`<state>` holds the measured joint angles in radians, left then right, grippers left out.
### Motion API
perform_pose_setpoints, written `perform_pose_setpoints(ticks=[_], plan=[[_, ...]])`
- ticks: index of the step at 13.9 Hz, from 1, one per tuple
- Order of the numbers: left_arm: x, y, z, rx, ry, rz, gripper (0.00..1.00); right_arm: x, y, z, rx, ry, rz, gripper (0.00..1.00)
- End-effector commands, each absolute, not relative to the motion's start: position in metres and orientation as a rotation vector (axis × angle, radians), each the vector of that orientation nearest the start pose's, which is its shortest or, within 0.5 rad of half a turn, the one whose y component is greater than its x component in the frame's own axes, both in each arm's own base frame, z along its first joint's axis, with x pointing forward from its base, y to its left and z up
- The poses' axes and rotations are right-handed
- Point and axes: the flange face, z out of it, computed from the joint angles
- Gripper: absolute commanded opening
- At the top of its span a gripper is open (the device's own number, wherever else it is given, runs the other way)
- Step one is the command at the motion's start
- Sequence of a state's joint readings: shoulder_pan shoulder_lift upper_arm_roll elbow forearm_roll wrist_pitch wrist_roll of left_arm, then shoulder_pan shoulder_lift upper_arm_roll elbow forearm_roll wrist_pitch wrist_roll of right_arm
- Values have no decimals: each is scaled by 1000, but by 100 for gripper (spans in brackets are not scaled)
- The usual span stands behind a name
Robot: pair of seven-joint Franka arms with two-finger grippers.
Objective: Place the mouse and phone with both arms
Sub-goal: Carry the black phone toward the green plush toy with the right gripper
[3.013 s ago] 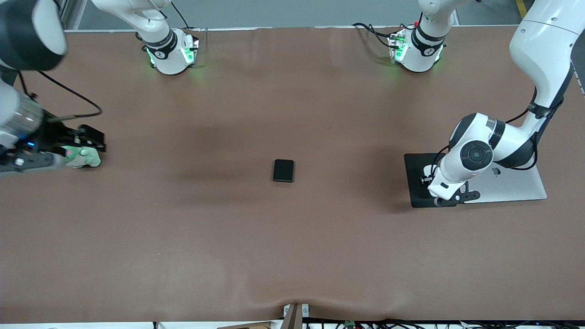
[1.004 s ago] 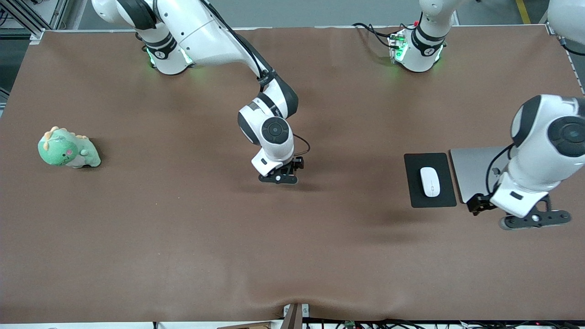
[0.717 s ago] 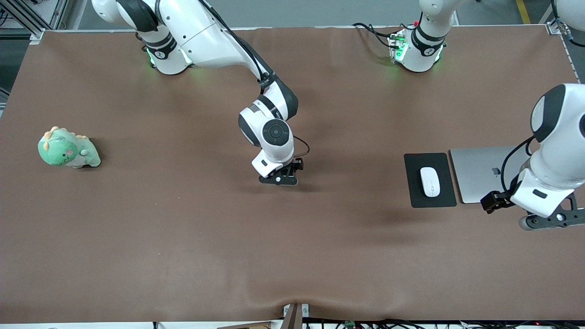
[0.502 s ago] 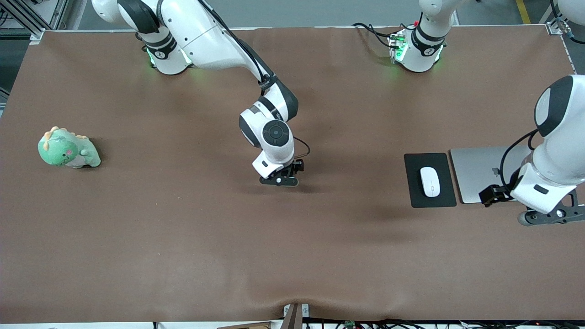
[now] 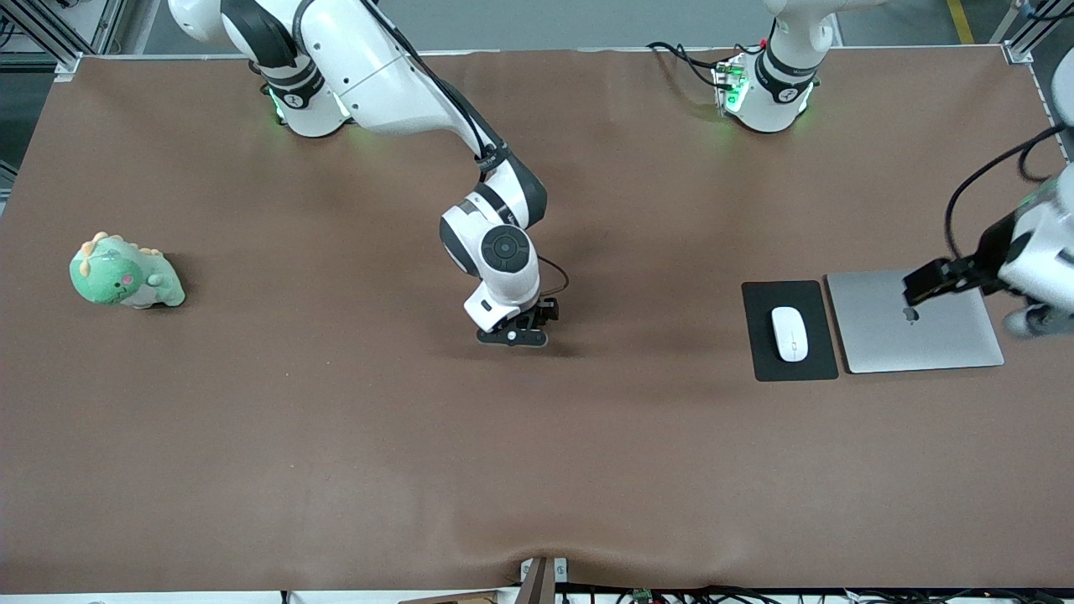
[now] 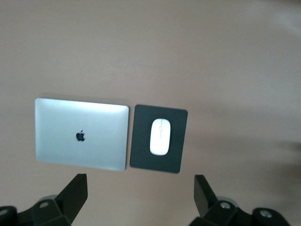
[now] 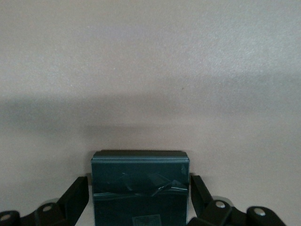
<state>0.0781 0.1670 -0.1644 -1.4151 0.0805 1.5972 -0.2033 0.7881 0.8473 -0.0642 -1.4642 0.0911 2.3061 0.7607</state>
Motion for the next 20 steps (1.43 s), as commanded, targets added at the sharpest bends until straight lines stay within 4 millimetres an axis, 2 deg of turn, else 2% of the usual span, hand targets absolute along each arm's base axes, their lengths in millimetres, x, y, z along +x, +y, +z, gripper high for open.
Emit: perform_pose_setpoints(ticks=[1, 2, 3, 5, 6, 7, 10, 13, 15, 17, 20], plan=[[557, -44, 622, -3085, -138, -37, 100, 538, 485, 176, -3124, 137, 7, 38], [548, -42, 627, -3083, -136, -40, 100, 539, 484, 175, -3126, 139, 8, 21], [544, -40, 631, -3083, -111, -30, 100, 540, 485, 178, -3120, 145, -1, 14], [540, -40, 643, -3087, -85, -37, 100, 546, 487, 200, -3102, 138, -28, 14], [537, -39, 650, -3086, -75, -28, 100, 553, 481, 212, -3092, 156, -41, 14], [533, -38, 654, -3085, -59, 5, 100, 567, 467, 226, -3075, 197, -56, 14], [527, -35, 658, -3085, -1, 41, 100, 599, 423, 308, -3035, 306, -85, 14], [519, -27, 666, -3085, -24, 39, 100, 635, 338, 372, -3009, 451, -96, 14], [517, -28, 668, -3085, -22, 35, 100, 652, 276, 392, -3010, 507, -80, 14], [516, -30, 670, -3085, -20, 30, 100, 663, 207, 394, -3020, 535, -55, 15], [518, -40, 666, -3085, -21, 37, 100, 665, 116, 375, -3038, 561, 10, 15]])
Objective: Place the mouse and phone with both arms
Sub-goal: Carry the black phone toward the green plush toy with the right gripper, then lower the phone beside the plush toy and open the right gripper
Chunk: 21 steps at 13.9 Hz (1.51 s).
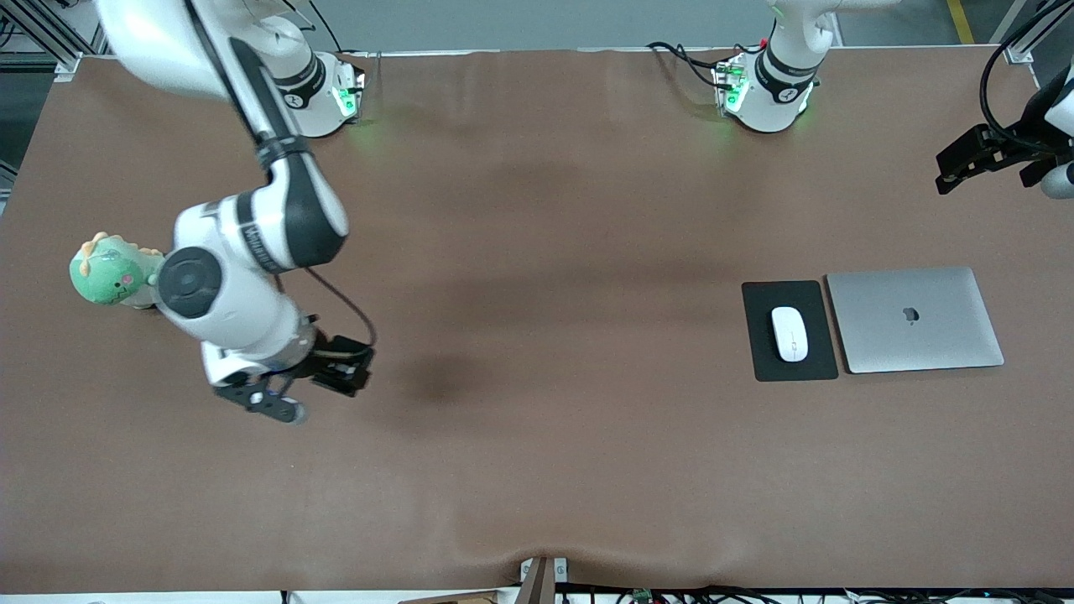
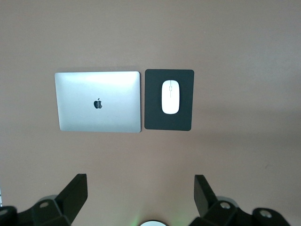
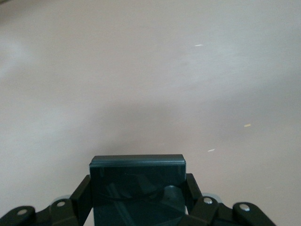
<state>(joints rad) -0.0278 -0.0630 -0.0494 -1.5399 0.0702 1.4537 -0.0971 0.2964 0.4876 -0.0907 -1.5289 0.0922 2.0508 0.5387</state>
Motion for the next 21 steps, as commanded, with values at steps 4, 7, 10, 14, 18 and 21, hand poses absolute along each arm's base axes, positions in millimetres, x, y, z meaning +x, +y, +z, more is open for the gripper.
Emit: perform_pose_setpoints(ticks=[4, 7, 10, 14, 18, 21], plan=[[521, -44, 662, -3085, -9, 40, 100, 652, 7, 331, -3065, 460, 73, 14], [521, -42, 663, -3085, 0, 40, 100, 631, -42, 295, -3077, 381, 44, 14], [521, -43, 660, -3083, 0, 49, 100, 603, -67, 252, -3099, 331, 20, 14], [522, -44, 659, -3083, -4, 53, 100, 575, -102, 221, -3113, 213, 24, 14], [522, -42, 658, -3084, -2, 59, 100, 561, -135, 197, -3111, 150, 91, 14], [522, -44, 658, -3082, -2, 56, 100, 558, -142, 192, -3111, 74, 104, 15]])
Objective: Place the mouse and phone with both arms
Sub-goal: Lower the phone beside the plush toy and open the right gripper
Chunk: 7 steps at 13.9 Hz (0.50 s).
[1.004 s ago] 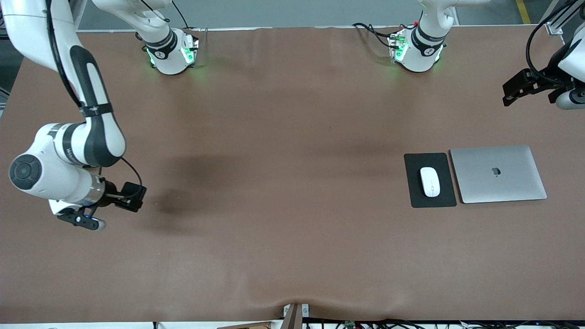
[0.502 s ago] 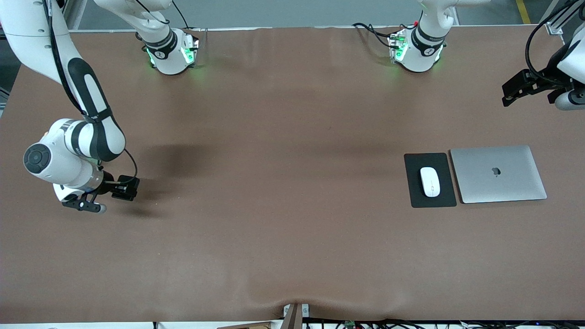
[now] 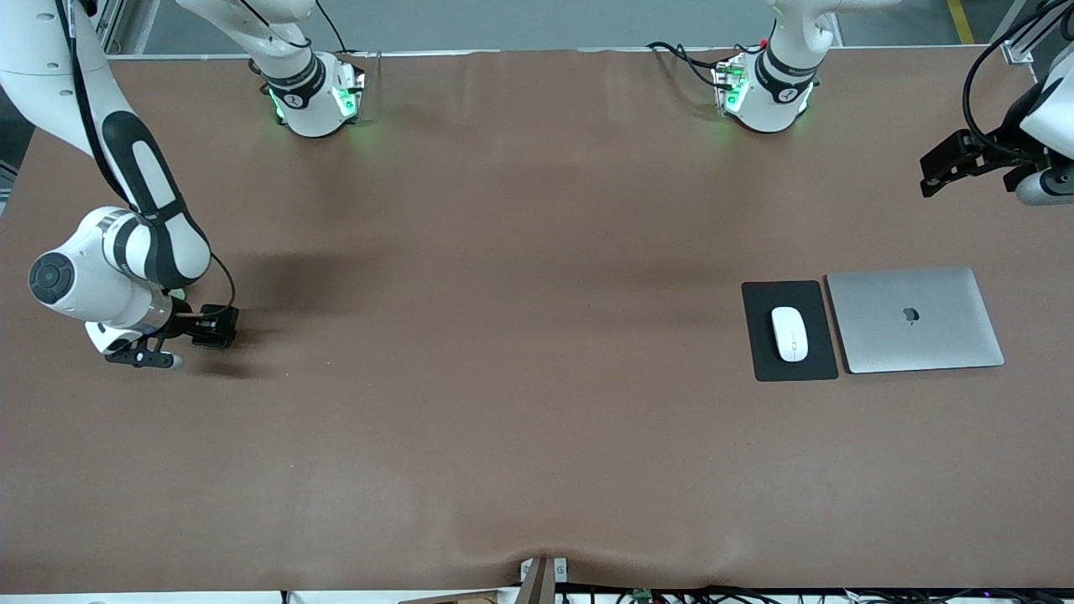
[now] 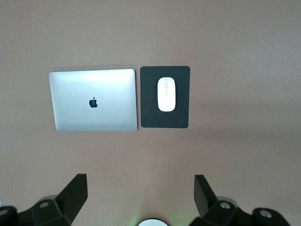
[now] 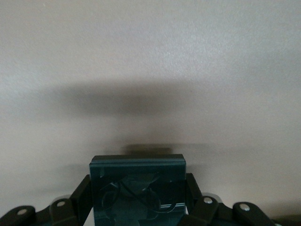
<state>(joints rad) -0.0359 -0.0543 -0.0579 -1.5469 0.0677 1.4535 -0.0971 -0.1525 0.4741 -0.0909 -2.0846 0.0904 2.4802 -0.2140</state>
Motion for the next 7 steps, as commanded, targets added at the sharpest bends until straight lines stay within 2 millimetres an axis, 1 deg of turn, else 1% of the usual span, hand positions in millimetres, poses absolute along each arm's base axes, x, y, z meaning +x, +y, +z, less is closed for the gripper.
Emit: perform_pose_setpoints(ticks=[1, 3, 5, 7], plan=[[523, -44, 657, -3082, -4, 58, 100, 556, -148, 191, -3111, 43, 106, 16], [523, -45, 657, -3084, -8, 58, 100, 552, -160, 185, -3107, 62, 119, 17], [522, -45, 658, -3084, -9, 56, 100, 548, -166, 179, -3104, 79, 133, 17], [522, -45, 659, -3084, -9, 54, 100, 548, -171, 180, -3105, 93, 128, 18]])
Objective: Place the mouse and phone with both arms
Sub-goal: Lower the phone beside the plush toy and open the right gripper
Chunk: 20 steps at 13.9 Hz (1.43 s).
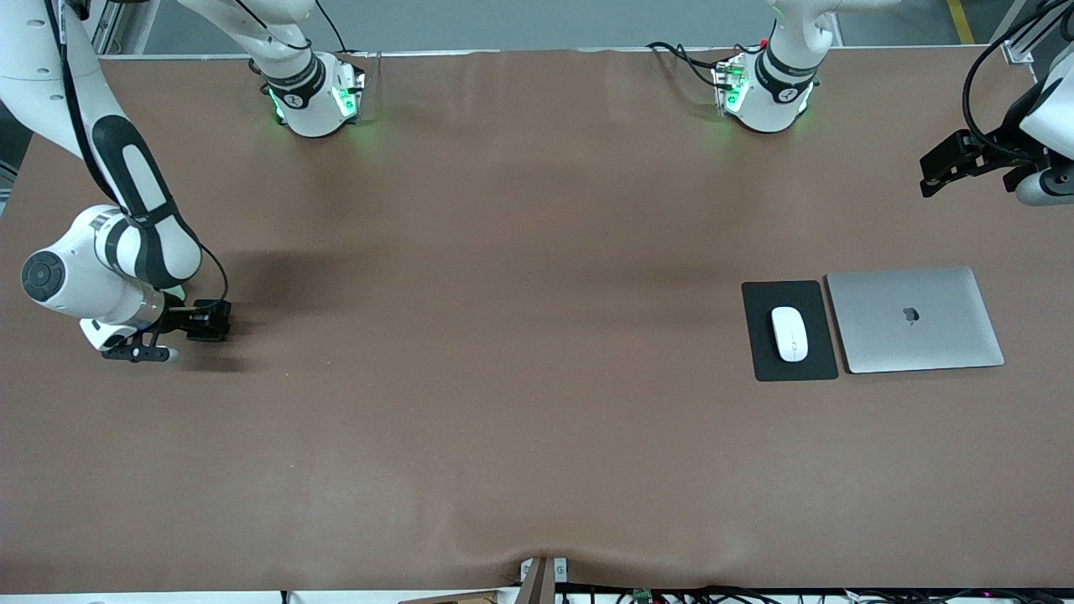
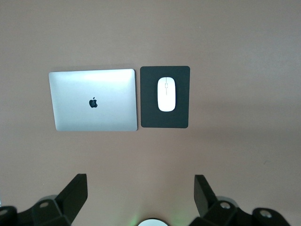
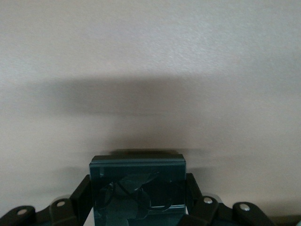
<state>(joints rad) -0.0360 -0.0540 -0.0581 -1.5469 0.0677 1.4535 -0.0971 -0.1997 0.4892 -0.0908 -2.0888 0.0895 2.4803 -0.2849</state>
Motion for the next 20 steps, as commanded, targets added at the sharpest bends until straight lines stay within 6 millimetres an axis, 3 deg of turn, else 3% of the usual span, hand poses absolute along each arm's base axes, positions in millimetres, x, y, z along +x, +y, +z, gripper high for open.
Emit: perform_pose_setpoints(ticks=[1, 7, 8, 9, 10, 14, 17, 20], plan=[[522, -44, 659, -3084, -13, 54, 100, 548, -172, 181, -3105, 98, 126, 18], [522, -45, 659, -3084, -20, 53, 100, 546, -176, 168, -3112, 111, 109, 26], [521, -45, 658, -3084, -20, 56, 100, 546, -176, 169, -3111, 110, 113, 42], [522, -45, 658, -3084, -20, 53, 100, 546, -175, 169, -3109, 110, 120, 80], [522, -45, 658, -3084, -20, 53, 100, 546, -174, 169, -3108, 113, 125, 100], [523, -45, 658, -3082, -35, 55, 100, 552, -168, 186, -3096, 101, 154, 100], [523, -45, 658, -3084, -35, 53, 100, 576, -165, 227, -3093, 78, 138, 100], [522, -45, 659, -3080, -33, 52, 100, 613, -146, 278, -3092, 15, 130, 100]])
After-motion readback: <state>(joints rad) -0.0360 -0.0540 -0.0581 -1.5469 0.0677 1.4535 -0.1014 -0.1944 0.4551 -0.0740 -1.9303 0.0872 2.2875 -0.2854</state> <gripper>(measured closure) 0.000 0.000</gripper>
